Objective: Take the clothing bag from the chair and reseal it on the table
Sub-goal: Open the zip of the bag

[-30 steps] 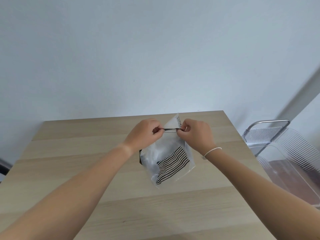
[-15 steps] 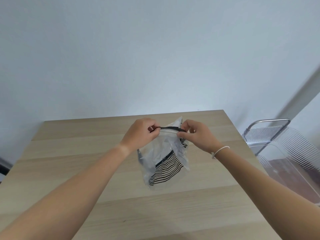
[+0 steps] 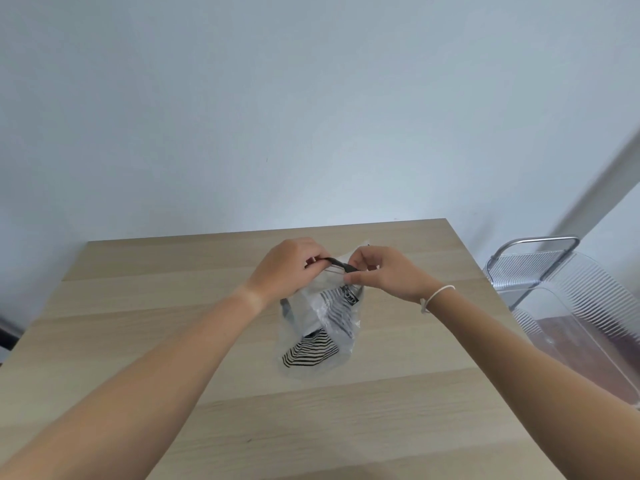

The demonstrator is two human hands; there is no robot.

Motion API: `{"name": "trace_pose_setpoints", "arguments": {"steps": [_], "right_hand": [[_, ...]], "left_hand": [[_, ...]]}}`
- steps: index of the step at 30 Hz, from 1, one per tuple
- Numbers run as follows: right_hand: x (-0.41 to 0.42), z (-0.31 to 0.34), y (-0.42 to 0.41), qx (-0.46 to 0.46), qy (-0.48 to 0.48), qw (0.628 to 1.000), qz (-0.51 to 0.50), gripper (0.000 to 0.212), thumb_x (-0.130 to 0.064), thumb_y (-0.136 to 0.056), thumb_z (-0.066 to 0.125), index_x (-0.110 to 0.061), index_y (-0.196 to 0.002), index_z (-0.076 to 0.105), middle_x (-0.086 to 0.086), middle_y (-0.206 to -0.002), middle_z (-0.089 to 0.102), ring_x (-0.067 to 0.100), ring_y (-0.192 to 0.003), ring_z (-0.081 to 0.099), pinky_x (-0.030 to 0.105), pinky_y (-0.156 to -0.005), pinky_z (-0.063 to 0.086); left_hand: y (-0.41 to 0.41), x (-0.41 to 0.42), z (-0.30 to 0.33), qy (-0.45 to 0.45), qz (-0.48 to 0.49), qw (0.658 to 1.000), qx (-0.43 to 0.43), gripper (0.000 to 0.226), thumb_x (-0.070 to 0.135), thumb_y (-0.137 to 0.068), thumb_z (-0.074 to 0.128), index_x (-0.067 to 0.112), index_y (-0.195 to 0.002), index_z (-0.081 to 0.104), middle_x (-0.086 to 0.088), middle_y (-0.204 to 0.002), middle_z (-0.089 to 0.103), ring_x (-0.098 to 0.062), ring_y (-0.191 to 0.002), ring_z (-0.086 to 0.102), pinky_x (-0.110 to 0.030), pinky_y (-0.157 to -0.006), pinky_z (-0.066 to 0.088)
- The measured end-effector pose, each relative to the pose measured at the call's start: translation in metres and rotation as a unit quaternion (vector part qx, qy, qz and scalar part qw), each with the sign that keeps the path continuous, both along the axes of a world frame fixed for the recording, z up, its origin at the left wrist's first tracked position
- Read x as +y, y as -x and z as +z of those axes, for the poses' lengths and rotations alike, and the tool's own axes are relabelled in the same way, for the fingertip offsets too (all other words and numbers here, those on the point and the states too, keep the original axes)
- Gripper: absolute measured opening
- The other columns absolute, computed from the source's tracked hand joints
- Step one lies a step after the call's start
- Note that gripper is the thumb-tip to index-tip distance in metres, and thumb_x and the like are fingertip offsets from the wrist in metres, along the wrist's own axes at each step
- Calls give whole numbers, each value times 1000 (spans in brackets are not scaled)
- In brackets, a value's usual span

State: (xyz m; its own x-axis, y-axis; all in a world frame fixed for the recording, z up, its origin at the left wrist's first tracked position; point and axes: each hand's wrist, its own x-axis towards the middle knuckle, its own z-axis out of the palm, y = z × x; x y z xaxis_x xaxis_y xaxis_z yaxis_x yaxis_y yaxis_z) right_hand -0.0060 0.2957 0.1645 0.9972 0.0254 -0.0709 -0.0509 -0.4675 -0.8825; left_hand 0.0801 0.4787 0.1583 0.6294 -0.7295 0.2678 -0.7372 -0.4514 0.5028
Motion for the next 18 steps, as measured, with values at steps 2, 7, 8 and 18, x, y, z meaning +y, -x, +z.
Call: {"name": "trace_pose_setpoints", "arguments": {"steps": [2,7,8,18], "right_hand": [[-6,-2,2,47,-13,999,20,8,-17,-79,68,-10,-77,65,-12,-68,64,-2,-65,57,11,-65,43],[-13,-18,10,95,-57,993,28,9,-9,-82,63,-16,-88,67,-1,-92,69,9,-90,62,25,-91,45],[-13,-21,11,97,-66,993,16,10,-8,-82,63,-13,-90,67,2,-93,68,13,-91,62,28,-95,44],[-1,-9,4,-123,275,936,-183,11,-21,-76,61,-18,-67,56,-1,-67,61,14,-58,52,27,-56,34]], "left_hand": [[2,-1,-2,-9,-7,1000,-16,16,25,-88,58,15,-92,70,1,-84,65,-13,-73,57,-26,-63,43],[1,-3,-5,-12,7,1000,-10,18,23,-88,57,9,-87,68,-3,-80,61,-18,-70,55,-33,-63,42],[1,-3,-6,-10,8,1000,-1,18,23,-88,57,8,-87,68,-4,-81,61,-20,-71,55,-35,-64,43],[4,-3,-10,6,41,999,33,12,18,-89,55,13,-79,62,9,-72,51,-15,-66,50,-28,-59,37]]}}
